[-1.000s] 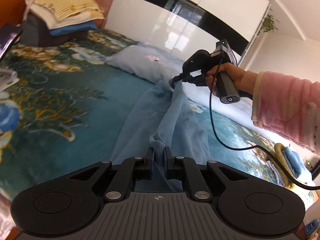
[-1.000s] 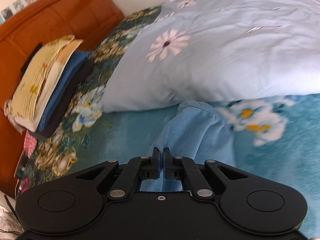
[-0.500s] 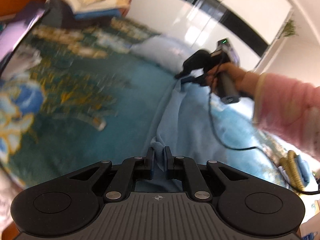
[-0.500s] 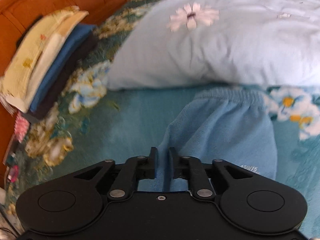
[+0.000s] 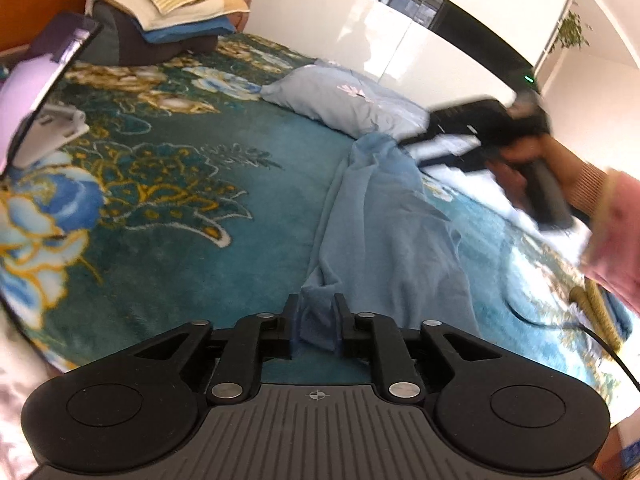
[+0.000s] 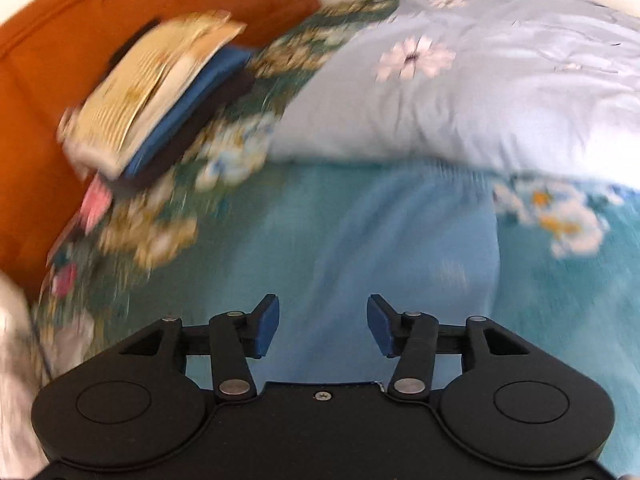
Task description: Fold clothes
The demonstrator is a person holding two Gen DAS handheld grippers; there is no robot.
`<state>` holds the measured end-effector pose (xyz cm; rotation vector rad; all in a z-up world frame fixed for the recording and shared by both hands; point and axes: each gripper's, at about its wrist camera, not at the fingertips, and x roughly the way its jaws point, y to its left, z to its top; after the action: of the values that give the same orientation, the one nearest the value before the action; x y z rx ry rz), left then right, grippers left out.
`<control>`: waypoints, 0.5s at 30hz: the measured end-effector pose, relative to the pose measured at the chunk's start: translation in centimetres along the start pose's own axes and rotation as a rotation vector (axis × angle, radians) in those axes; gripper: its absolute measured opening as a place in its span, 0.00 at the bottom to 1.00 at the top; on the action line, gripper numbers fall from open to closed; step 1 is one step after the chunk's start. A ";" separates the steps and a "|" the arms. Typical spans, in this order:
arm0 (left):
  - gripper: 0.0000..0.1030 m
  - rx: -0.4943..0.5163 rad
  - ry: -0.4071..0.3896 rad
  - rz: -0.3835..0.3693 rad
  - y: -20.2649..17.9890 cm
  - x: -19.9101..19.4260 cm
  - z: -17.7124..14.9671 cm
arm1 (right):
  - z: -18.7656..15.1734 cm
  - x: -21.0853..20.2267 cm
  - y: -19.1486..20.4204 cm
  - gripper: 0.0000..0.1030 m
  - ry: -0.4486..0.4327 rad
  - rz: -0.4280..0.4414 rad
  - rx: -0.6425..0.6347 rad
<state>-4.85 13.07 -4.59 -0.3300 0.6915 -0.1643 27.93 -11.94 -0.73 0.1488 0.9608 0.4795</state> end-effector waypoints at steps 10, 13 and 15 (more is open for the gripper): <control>0.26 0.091 -0.080 0.096 -0.3 -3.3 0.3 | -11.4 -3.5 0.1 0.49 0.101 0.000 -0.010; 0.32 0.102 -0.137 0.086 -1.0 -4.3 1.8 | -13.0 -6.1 2.1 0.49 0.031 0.030 -0.022; 0.34 0.145 -0.161 0.050 -2.4 -4.2 2.7 | -14.2 -7.2 4.1 0.49 0.006 0.093 -0.065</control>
<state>-6.37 12.56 0.66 -0.1849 0.5251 -0.1377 11.53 -12.85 -2.09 0.1339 0.9462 0.5961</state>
